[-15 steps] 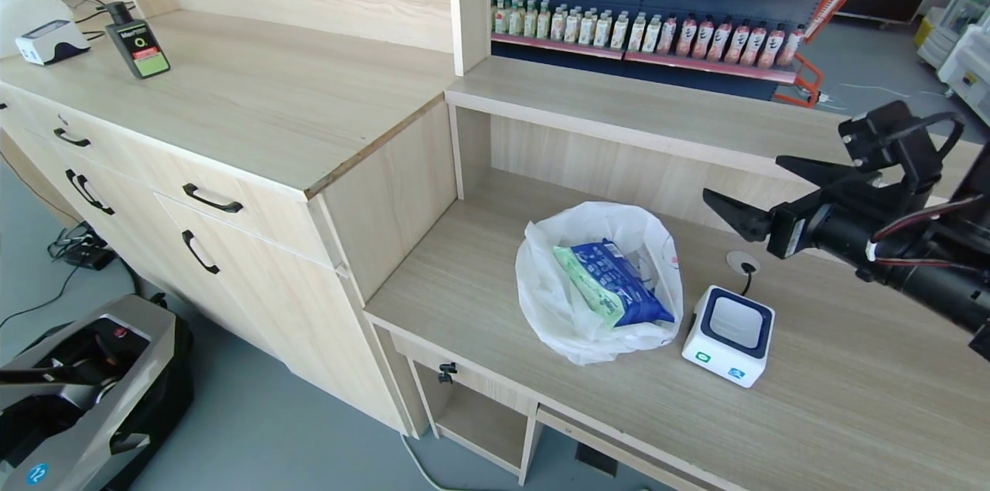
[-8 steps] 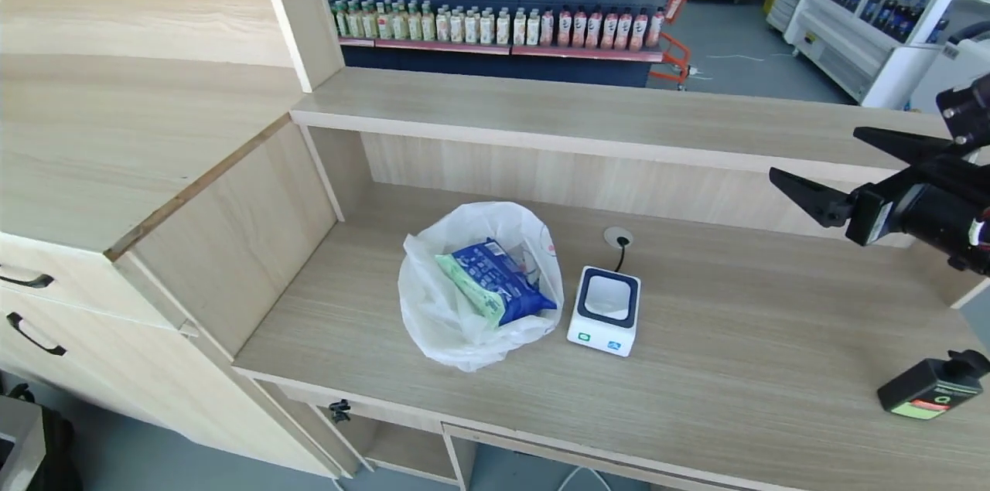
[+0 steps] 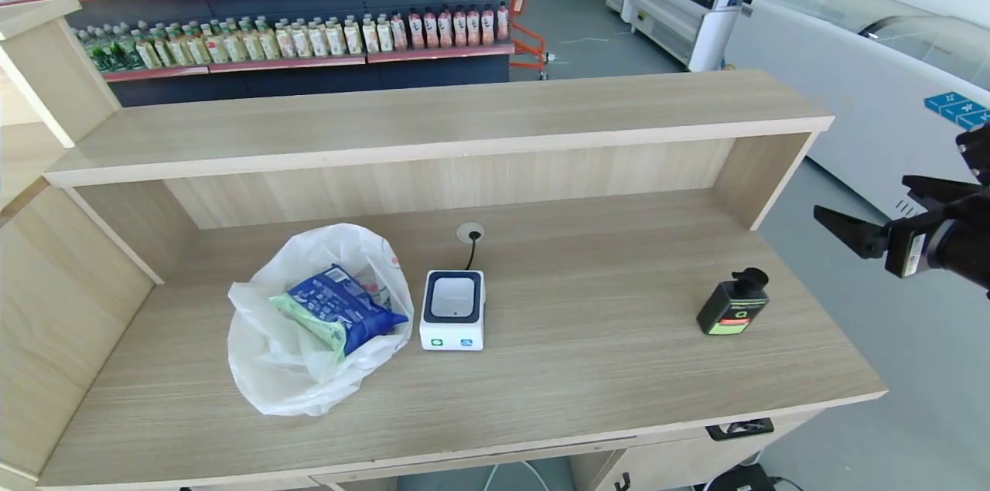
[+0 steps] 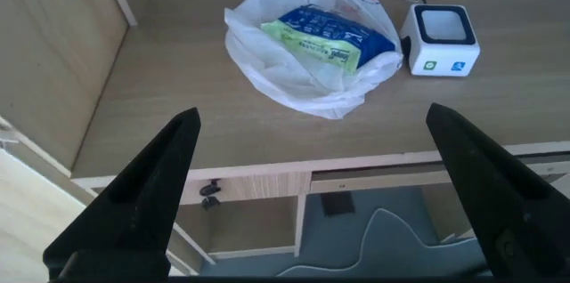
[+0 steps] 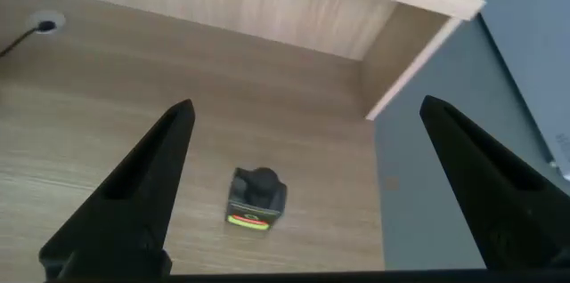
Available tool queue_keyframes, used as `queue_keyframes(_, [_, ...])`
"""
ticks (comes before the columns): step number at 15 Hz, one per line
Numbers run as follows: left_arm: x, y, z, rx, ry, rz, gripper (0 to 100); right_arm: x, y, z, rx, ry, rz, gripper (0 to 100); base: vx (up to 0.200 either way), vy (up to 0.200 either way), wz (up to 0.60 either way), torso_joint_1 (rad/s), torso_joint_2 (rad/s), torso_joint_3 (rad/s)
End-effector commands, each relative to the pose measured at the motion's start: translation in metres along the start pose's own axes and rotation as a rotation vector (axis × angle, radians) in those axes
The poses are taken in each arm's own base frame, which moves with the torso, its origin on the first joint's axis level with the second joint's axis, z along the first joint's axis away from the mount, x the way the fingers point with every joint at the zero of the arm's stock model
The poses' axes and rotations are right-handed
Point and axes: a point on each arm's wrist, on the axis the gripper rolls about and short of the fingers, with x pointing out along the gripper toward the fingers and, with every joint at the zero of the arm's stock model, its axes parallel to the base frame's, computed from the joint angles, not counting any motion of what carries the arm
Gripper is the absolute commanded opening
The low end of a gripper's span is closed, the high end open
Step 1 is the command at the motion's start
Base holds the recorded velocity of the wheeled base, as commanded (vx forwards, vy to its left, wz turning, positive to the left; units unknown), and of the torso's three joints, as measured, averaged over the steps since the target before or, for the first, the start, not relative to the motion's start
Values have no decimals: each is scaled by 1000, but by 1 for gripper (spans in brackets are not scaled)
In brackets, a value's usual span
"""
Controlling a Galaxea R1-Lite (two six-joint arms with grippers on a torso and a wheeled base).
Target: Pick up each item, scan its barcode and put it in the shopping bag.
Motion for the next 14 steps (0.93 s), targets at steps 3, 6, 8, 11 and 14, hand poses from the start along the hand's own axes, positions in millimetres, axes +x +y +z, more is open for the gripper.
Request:
queue_keyframes(3, [0,0,0,0,0,0,100,-4,-7,-64,33,265,-76,100,0,0,0,0,0,0])
queue_keyframes(6, [0,0,0,0,0,0,100,-6,-3,-90,63,373,-58,100,0,0,0,0,0,0])
queue_keyframes(8, [0,0,0,0,0,0,100,-5,-1,-99,23,401,-40,100,0,0,0,0,0,0])
queue_keyframes(11, [0,0,0,0,0,0,100,2,1,-115,21,435,-26,100,0,0,0,0,0,0])
queue_keyframes(14, [0,0,0,0,0,0,100,14,3,-133,38,488,-1,100,0,0,0,0,0,0])
